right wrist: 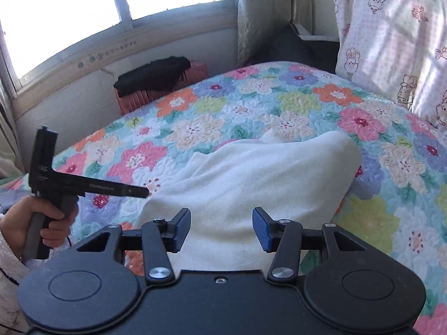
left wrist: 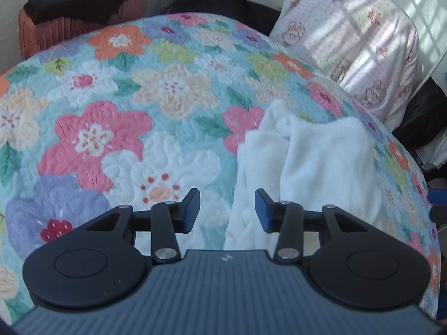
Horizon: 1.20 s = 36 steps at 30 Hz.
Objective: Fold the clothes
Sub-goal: 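Press both open grippers onto the folded jacket to flatten it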
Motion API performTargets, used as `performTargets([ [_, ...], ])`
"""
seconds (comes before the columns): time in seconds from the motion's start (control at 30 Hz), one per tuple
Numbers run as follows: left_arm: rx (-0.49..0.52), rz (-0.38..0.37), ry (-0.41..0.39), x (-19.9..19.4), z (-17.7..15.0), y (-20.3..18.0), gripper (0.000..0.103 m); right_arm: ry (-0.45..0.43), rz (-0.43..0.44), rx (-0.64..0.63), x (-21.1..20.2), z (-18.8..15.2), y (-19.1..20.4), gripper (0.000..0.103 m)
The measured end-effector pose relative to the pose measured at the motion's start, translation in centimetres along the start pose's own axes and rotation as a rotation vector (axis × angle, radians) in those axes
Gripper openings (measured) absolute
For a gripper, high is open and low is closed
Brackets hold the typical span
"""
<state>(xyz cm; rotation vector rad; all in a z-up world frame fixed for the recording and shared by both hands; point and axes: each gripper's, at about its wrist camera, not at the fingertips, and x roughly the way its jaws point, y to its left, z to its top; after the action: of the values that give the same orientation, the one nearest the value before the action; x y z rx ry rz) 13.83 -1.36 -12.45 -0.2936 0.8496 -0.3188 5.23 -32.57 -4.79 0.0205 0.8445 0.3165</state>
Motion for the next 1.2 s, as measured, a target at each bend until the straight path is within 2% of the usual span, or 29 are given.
performTargets([
  [0.07, -0.053, 0.004, -0.08, -0.4, 2.4, 0.5, 0.044, 0.111, -0.026, -0.028, 2.3, 3.1, -0.3, 0.058],
  [0.13, -0.053, 0.02, -0.085, 1.5, 4.5, 0.1, 0.044, 0.208, -0.06, -0.061, 5.1, 5.7, -0.7, 0.062],
  [0.2, -0.024, -0.012, -0.035, 5.4, 6.3, -1.0, 0.045, 0.266, -0.129, -0.14, 8.5, 6.5, -0.9, 0.062],
  [0.27, 0.025, -0.098, 0.035, 9.4, 6.0, -1.6, 0.045, 0.31, -0.128, -0.177, 11.9, 6.3, -1.2, 0.062],
  [0.3, 0.05, -0.143, 0.07, 11.4, 5.8, -2.0, 0.045, 0.329, -0.081, -0.14, 13.9, 5.6, -1.8, 0.062],
  [0.37, 0.062, -0.209, 0.143, 13.8, 3.7, -1.2, 0.045, 0.354, -0.005, -0.065, 17.3, 4.1, -2.7, 0.071],
  [0.4, 0.067, -0.242, 0.179, 15.0, 2.6, -0.8, 0.045, 0.349, 0.013, -0.041, 18.5, 3.3, -2.9, 0.083],
  [0.43, 0.062, -0.251, 0.204, 15.8, 1.7, -0.1, 0.048, 0.344, 0.031, -0.018, 19.6, 2.4, -3.1, 0.088],
  [0.47, 0.031, -0.274, 0.211, 16.1, 1.4, 0.7, 0.05, 0.343, 0.037, -0.032, 19.5, 2.4, -3.0, 0.091],
  [0.53, -0.06, -0.334, 0.233, 16.3, 1.8, 1.7, 0.051, 0.355, 0.056, -0.056, 19.3, 2.5, -2.8, 0.091],
  [0.63, -0.098, -0.404, 0.191, 15.7, 2.7, 1.8, 0.051, 0.392, 0.09, -0.066, 18.0, 3.6, -3.2, 0.091],
  [0.73, -0.04, -0.382, 0.166, 15.6, 2.9, 1.2, 0.051, 0.382, 0.117, 0.019, 16.7, 5.0, -4.2, 0.091],
  [0.8, -0.085, -0.326, 0.131, 15.6, 3.1, 1.7, 0.051, 0.346, 0.151, 0.073, 16.2, 6.5, -4.6, 0.09],
  [0.87, -0.158, -0.363, 0.124, 15.8, 3.6, 2.9, 0.051, 0.312, 0.162, 0.118, 16.1, 8.0, -4.6, 0.09],
  [0.97, -0.206, -0.403, 0.118, 15.7, 4.0, 4.1, 0.051, 0.3, 0.122, 0.188, 17.9, 10.8, -4.3, 0.09],
  [1.03, -0.185, -0.399, 0.12, 15.5, 3.9, 4.2, 0.051, 0.341, 0.032, 0.203, 20.1, 11.8, -3.8, 0.09],
  [1.1, -0.165, -0.395, 0.127, 15.4, 3.7, 4.1, 0.051, 0.42, -0.089, 0.182, 22.8, 11.9, -3.2, 0.091],
  [1.2, -0.154, -0.395, 0.145, 15.9, 3.4, 3.7, 0.051, 0.494, -0.212, 0.046, 25.6, 10.9, -1.7, 0.09],
])
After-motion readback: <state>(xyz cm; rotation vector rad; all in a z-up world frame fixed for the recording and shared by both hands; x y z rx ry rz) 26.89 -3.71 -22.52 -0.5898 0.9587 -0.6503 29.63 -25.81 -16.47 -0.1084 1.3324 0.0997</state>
